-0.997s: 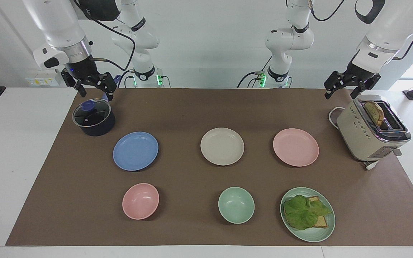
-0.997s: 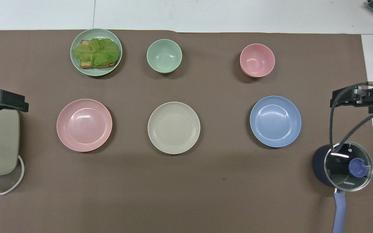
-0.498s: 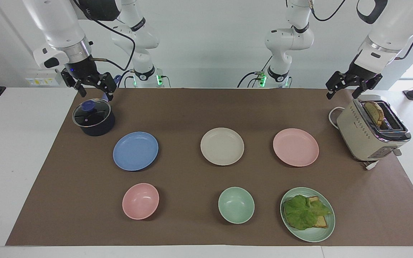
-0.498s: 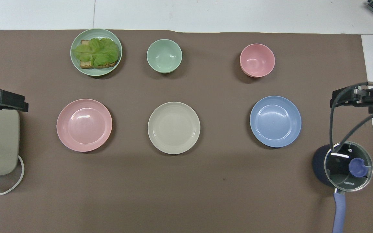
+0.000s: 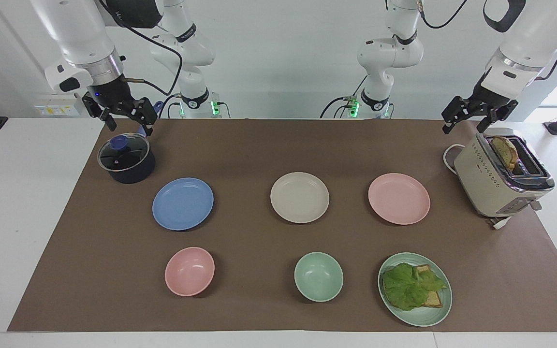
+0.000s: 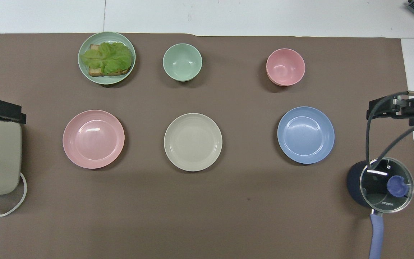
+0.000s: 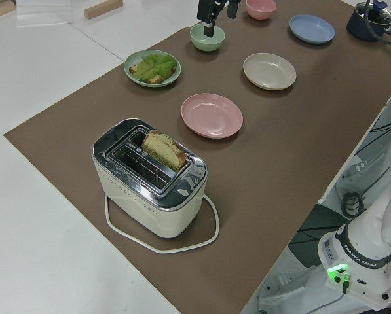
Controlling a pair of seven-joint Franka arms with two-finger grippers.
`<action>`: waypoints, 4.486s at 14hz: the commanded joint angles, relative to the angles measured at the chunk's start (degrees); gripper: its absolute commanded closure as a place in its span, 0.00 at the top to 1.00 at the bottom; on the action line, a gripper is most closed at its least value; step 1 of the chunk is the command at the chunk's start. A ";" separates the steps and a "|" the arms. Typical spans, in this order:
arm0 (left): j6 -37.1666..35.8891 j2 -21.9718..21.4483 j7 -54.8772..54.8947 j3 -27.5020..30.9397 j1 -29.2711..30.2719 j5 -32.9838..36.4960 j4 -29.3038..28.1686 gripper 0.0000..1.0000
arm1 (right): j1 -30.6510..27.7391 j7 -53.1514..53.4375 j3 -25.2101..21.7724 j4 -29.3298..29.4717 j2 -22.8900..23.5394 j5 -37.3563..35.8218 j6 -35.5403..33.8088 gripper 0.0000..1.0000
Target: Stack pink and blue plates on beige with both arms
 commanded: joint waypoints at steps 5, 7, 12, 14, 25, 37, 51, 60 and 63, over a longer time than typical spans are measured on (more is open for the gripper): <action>0.32 -0.77 -0.46 -0.46 3.48 0.13 -0.37 1.00 | -0.74 -0.38 0.46 -0.60 -0.60 0.26 0.59 1.00; -0.04 -0.86 -0.46 -0.46 3.48 0.13 -0.37 1.00 | -0.74 -0.12 0.46 -0.60 -0.60 0.26 0.68 1.00; -0.30 -0.86 -0.46 -0.38 3.57 0.13 -0.46 1.00 | -0.74 0.32 0.46 -0.60 -0.60 0.26 0.68 1.00; -0.21 -0.86 -0.46 -0.38 3.57 0.22 -0.46 1.00 | -0.74 0.23 0.46 -0.60 -0.60 0.17 0.59 1.00; -0.21 -0.86 -0.11 -0.46 4.71 0.92 -0.55 1.00 | -0.74 0.41 0.46 -0.51 -0.51 0.26 0.68 1.00; 10.22 -1.47 -0.11 -0.46 6.12 0.84 -11.87 1.00 | -1.09 -0.21 0.37 -0.60 -0.60 0.26 0.59 1.00; 30.01 9.86 0.16 -0.55 5.77 0.84 -26.55 1.00 | -1.70 -0.29 0.37 -0.69 -0.68 0.17 0.50 1.00; 34.68 11.88 0.07 -0.64 5.68 0.84 -29.28 1.00 | -1.70 -0.47 0.37 -0.77 -0.68 0.17 0.42 1.00; 34.59 11.71 0.24 -0.64 4.89 0.75 -30.42 0.95 | -1.70 -0.47 0.37 -0.86 -0.77 0.17 0.24 1.00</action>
